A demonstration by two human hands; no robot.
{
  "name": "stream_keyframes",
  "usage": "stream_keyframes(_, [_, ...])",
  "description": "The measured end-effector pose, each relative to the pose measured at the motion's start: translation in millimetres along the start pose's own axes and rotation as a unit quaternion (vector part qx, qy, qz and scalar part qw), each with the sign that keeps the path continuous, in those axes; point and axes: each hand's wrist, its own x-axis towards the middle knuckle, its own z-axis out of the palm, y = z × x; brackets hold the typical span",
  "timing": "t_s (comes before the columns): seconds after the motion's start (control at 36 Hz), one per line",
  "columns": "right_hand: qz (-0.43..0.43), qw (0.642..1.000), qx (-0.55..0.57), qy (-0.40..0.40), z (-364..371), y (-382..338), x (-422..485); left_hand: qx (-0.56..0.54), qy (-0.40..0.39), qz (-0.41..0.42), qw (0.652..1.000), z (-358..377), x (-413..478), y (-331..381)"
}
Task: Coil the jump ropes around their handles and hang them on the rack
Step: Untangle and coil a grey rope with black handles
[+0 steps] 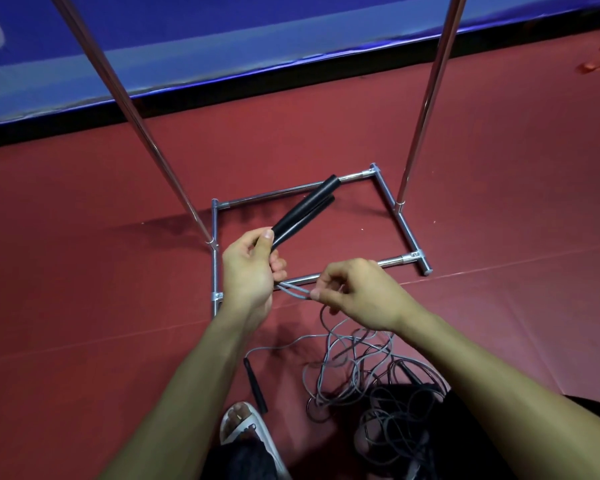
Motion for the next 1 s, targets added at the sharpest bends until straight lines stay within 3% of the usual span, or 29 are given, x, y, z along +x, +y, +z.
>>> stream_keyframes(0.06, [0.002,0.999,0.011,0.03,1,0,0,0.025,-0.015,0.02,0.999,1,-3,0])
stream_keyframes(0.08, [-0.03,0.995,-0.017,0.09,2,-1,0,0.041,-0.027,0.037,0.998,2,-5,0])
stream_keyframes(0.17, [-0.197,0.928,-0.072,0.307,-6,-13,3,0.121,-0.087,0.124,0.981,0,-7,-3])
stream_keyframes(0.22, [-0.235,0.908,-0.106,0.331,-20,-19,10,0.192,-0.158,0.171,0.953,-3,-7,-6])
stream_keyframes(0.25, [-0.222,0.914,-0.15,0.303,-28,-20,13,0.224,-0.195,0.181,0.938,-4,-8,-6])
stream_keyframes(0.31, [-0.15,0.948,-0.23,0.163,-41,-13,18,0.265,-0.233,0.192,0.916,-5,-12,-4])
stream_keyframes(0.36, [-0.078,0.975,-0.207,0.015,-45,-8,16,0.294,-0.235,0.212,0.902,-4,-16,-3])
stream_keyframes(0.39, [-0.071,0.982,-0.172,-0.02,-44,-6,15,0.292,-0.239,0.214,0.901,-3,-18,-3])
stream_keyframes(0.5, [-0.092,0.995,-0.046,-0.015,-45,-6,15,0.176,-0.233,0.173,0.941,2,-21,-3])
stream_keyframes(0.58, [-0.062,0.995,0.018,-0.071,-52,-5,16,0.146,-0.226,0.154,0.951,4,-22,-3])
stream_keyframes(0.67, [-0.047,0.992,-0.008,-0.119,-56,-3,14,0.166,-0.216,0.148,0.951,2,-20,-10])
stream_keyframes(0.83, [-0.077,0.991,-0.068,-0.083,-56,-3,17,0.124,-0.206,0.095,0.966,9,-24,-10])
stream_keyframes(1.0, [-0.072,0.982,-0.128,-0.115,-55,-3,15,0.105,-0.22,0.039,0.969,12,-37,-12])
